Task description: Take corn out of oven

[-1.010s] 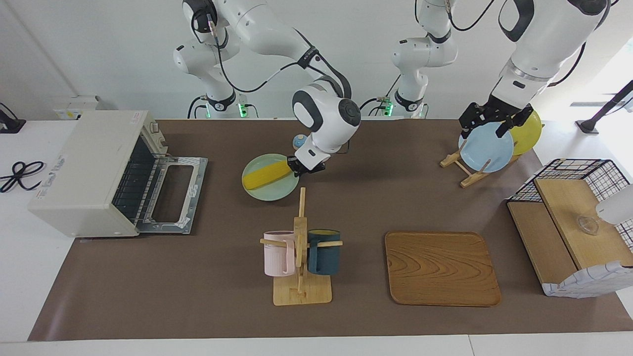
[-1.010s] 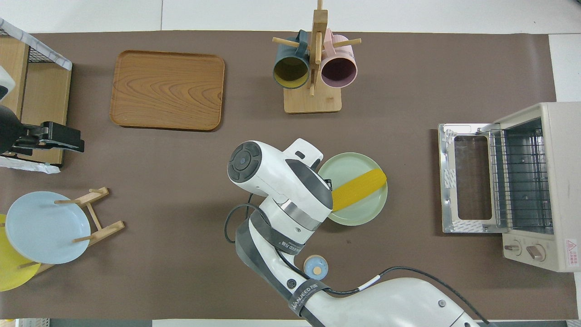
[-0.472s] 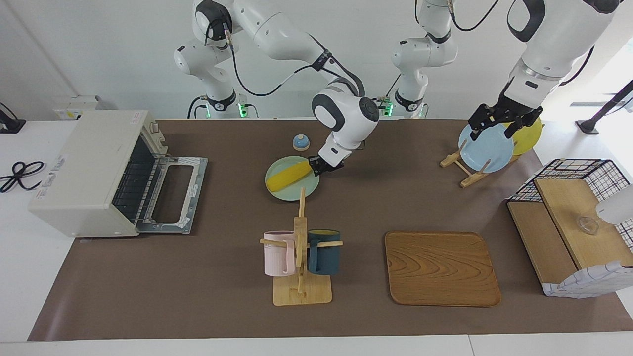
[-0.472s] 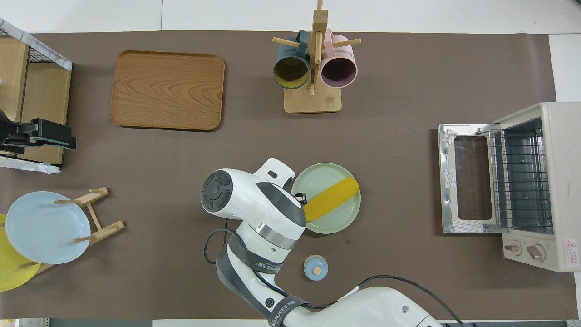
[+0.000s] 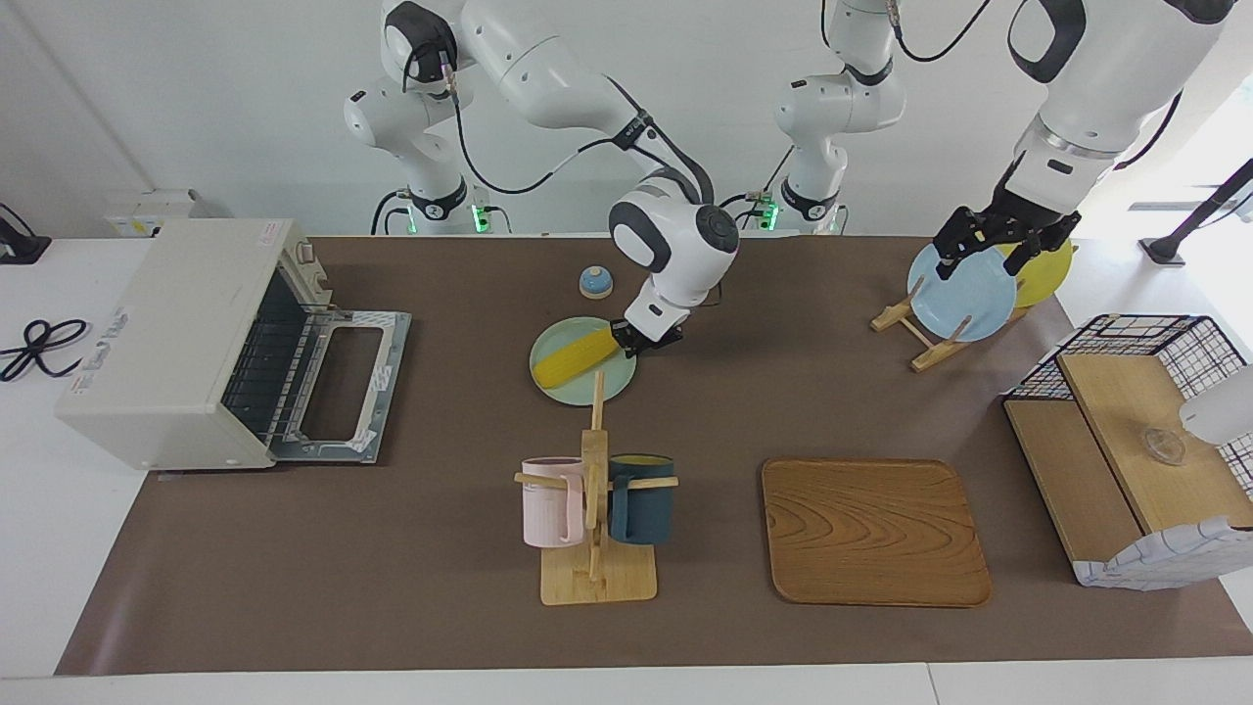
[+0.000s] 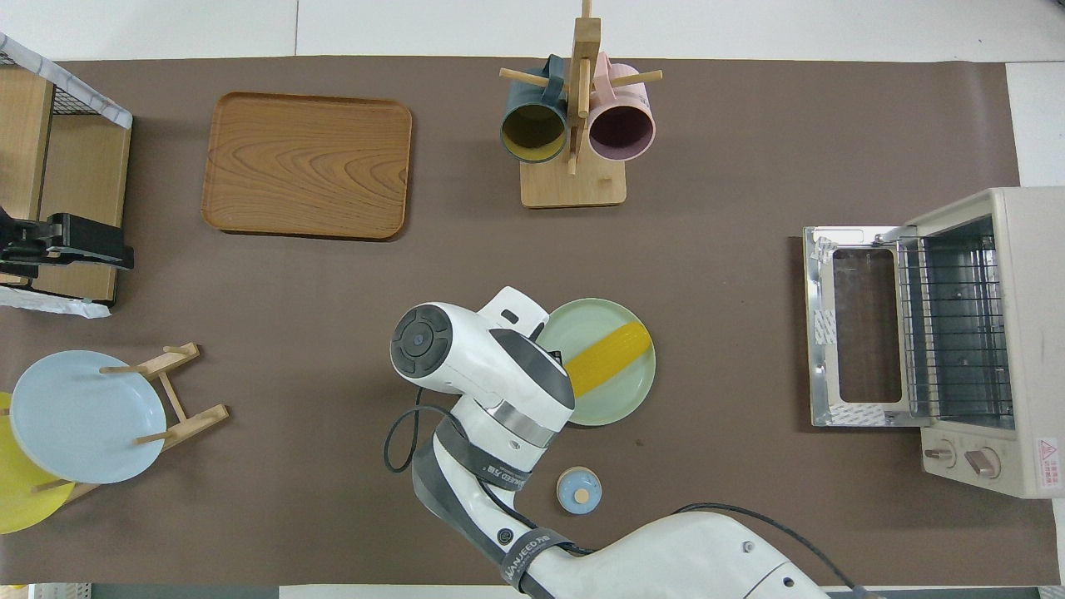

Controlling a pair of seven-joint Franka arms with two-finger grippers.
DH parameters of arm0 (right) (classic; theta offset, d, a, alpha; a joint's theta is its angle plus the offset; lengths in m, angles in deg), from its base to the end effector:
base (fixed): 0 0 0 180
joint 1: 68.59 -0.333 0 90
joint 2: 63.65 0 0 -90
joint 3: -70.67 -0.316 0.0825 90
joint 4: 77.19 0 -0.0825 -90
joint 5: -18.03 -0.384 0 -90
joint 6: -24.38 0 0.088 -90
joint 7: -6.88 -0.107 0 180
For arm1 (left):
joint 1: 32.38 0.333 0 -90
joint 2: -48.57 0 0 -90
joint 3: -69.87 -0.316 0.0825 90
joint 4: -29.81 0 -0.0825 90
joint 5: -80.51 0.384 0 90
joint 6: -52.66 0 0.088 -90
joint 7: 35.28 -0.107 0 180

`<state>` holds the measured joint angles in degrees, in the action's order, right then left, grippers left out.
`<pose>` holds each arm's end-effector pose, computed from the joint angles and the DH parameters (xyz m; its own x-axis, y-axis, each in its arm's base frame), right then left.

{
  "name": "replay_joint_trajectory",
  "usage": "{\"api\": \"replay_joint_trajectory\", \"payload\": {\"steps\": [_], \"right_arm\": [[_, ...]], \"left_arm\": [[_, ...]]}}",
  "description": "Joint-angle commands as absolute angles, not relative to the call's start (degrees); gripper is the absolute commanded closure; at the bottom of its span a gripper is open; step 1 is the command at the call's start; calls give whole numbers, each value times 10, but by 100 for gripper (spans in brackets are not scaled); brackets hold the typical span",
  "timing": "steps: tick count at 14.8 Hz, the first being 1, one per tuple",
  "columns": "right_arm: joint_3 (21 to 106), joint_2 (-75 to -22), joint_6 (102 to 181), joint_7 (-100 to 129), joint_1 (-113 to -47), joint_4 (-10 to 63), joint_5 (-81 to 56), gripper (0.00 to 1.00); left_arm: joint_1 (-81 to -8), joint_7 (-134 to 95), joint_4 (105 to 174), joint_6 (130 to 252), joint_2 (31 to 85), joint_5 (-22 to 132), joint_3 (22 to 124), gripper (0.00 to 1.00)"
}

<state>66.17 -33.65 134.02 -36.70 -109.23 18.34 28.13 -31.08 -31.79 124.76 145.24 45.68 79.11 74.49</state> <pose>0.4678 0.4455 0.2837 0.9881 0.0864 -0.1269 0.1177 -0.9572 0.2645 0.5411 -0.0350 0.6151 1.0000 0.0041 0.0076 0.0040 -0.9998 0.0209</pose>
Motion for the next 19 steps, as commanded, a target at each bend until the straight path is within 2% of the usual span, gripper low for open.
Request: {"api": "replay_joint_trajectory", "payload": {"steps": [1,2,4,10,14,16,19], "right_arm": [[656,-341,1358,-374,-1081,196,272,4],[656,-343,1343,-369,-1078,185,273,0],[657,-342,1310,-364,-1086,154,287,0],[657,-378,1286,-360,-1080,145,330,0],[656,-456,1272,-351,-1026,220,320,0],[657,-491,1275,-295,-1007,282,317,1],[657,-549,1283,-252,-954,384,317,54]], "left_arm": [[-300,-328,1261,1468,451,793,751,0],[-300,-328,1261,1470,451,793,751,0],[-301,-328,1264,1475,450,793,751,0],[-303,-352,1275,1486,448,793,752,0],[-311,-389,1295,1493,442,787,755,0],[-334,-400,1303,1497,443,774,755,0],[-364,-422,1319,1503,444,763,756,0]]}}
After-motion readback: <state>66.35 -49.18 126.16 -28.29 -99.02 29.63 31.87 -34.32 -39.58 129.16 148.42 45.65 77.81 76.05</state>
